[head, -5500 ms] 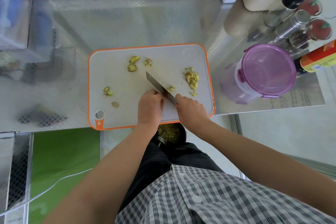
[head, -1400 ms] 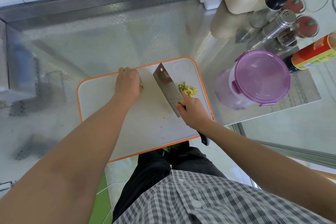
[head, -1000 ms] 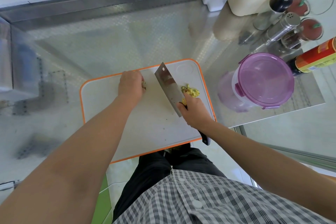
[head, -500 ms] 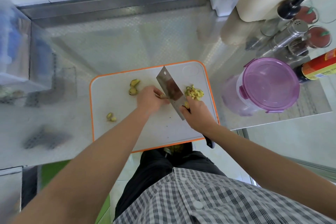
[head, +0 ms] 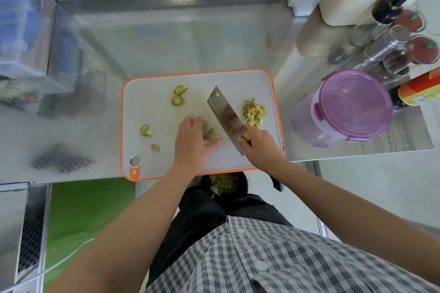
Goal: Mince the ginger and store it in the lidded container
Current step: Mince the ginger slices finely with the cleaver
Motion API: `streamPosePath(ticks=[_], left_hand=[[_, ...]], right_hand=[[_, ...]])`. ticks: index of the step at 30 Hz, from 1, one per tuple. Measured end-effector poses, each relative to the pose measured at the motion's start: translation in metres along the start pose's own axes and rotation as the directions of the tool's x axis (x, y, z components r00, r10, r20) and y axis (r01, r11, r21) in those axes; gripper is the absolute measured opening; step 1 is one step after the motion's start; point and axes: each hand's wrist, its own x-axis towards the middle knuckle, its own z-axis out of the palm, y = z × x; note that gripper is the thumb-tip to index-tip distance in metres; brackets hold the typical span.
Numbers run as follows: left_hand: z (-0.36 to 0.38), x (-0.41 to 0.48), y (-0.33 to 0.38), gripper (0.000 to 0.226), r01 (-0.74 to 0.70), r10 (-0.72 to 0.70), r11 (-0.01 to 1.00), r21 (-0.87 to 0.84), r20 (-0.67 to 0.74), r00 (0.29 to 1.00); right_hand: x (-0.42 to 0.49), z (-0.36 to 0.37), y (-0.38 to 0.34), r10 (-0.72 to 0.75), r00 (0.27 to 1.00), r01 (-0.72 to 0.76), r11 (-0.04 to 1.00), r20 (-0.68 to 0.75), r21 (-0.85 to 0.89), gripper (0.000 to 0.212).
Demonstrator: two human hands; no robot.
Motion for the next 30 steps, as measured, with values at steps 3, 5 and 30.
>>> streamPosePath(ticks=[3, 5, 30], left_hand=[[-0.004, -0.006, -0.007, 0.042, -0.059, 0.059, 0.998, 0.029, 0.002, 0.998], [-0.003, -0.008, -0.009, 0.029, -0.086, 0.086, 0.996, 0.015, -0.024, 0.996], [0.002, -0.006, 0.003, 0.007, -0.054, 0.057, 0.998, 0.028, -0.098, 0.994]], right_hand=[[-0.003, 0.0, -0.001, 0.0, 1.0, 0.0, 1.0, 0.001, 0.004, 0.015], [-0.005, 0.0, -0.002, -0.002, 1.0, 0.002, 1.0, 0.0, 0.001, 0.018], [-0.015, 0.007, -0.02, -0.047, 0.996, 0.063, 0.972, 0.073, -0.227, 0.008]])
